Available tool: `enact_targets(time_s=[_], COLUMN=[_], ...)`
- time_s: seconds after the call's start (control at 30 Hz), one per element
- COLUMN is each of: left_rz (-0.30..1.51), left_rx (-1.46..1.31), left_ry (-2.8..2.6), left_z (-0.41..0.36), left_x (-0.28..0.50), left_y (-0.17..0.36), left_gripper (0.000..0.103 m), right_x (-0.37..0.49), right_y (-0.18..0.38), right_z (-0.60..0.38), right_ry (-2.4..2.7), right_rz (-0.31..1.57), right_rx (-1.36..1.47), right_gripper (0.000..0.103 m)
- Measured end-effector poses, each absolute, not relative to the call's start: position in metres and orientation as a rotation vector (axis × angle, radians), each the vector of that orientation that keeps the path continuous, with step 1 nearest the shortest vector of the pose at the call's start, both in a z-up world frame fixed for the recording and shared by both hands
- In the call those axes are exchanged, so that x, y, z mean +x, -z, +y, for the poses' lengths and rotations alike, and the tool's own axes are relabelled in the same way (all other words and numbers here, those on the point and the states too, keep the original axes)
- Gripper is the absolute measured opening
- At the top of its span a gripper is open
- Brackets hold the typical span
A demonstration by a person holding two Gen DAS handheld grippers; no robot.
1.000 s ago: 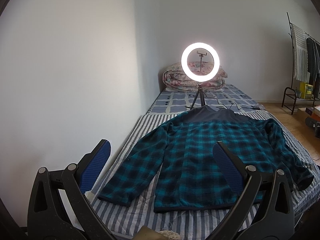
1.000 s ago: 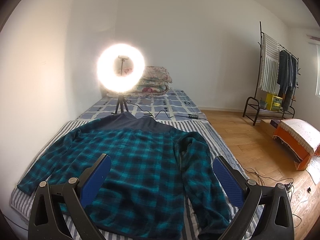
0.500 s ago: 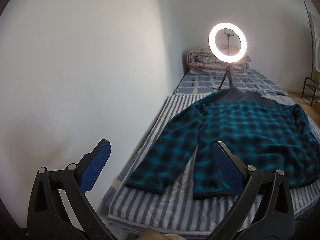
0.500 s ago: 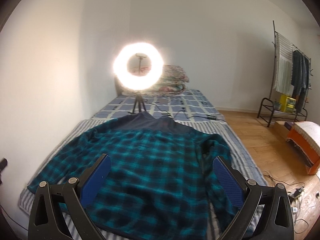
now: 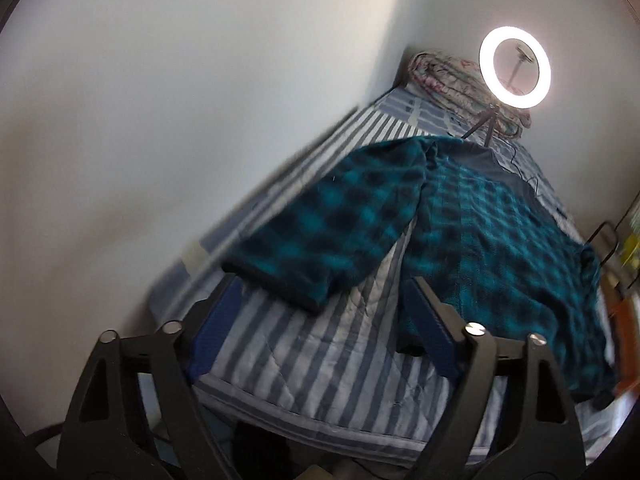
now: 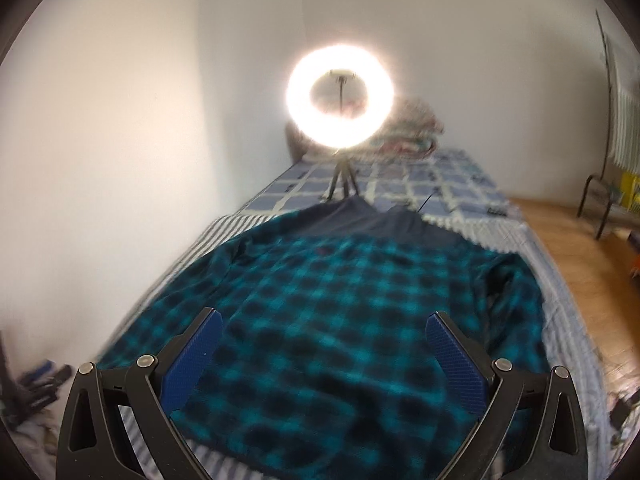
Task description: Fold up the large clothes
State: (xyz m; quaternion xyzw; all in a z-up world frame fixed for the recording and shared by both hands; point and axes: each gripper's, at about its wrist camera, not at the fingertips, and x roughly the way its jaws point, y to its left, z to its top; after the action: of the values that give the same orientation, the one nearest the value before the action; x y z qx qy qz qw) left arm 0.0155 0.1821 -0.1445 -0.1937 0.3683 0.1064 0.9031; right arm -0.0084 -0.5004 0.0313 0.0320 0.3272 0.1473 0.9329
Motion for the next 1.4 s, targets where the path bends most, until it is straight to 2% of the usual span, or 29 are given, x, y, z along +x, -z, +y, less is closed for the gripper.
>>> enact_targets(time_s=[0.03,0.1,0.6,0.97,1.07,1.13,1.17,1.4], left_rz=[0.777,0.805,0.863,0.855,0.849,0.839,0.834,0.774], left_rx=[-0.438,-0.511,-0.916,-0.849,-0.824,-0.789,-0.763,-0.619], left_ry=[-0.219,-0.227,-0.329,-0.381,-0.363,-0.355,-0.347,-0.277], left_z=[0.185,0.191,0.245,0.248,0.245,0.242,0.24,0.214], left_x=[0.018,0.024,0.044,0.067,0.078,0.086,0.09,0.097], left_y=[0.151,0.164,0.23,0.239,0.237,0.235,0.233,0.207], left_gripper=[0.075,0.073,0.073,0.071,0.049,0.014,0.008,0.005], right_x=[-0.008,-0.012,-0.04,-0.049,-0.048,-0.047,-0.046,-0.036], right_y=[-0.031,-0.034,-0.049,-0.052,-0.05,-0.048,-0.047,-0.032], right_z=[-0.502,-0.504,-0.495,-0.482,-0.481,-0.479,-0.479,-0.469], right_ry=[-0.311,-0.328,-0.391,-0.422,-0.428,-0.432,-0.432,-0.47], right_rz=[0.677,0.678,0.617,0.604,0.614,0.622,0.624,0.665], right_rx=[0.077,0.092,0.015,-0.036,-0.039,-0.041,-0.043,-0.033], right_gripper=[0.103,0.103,0.103,0.103,0.103,0.103,0.103,0.103])
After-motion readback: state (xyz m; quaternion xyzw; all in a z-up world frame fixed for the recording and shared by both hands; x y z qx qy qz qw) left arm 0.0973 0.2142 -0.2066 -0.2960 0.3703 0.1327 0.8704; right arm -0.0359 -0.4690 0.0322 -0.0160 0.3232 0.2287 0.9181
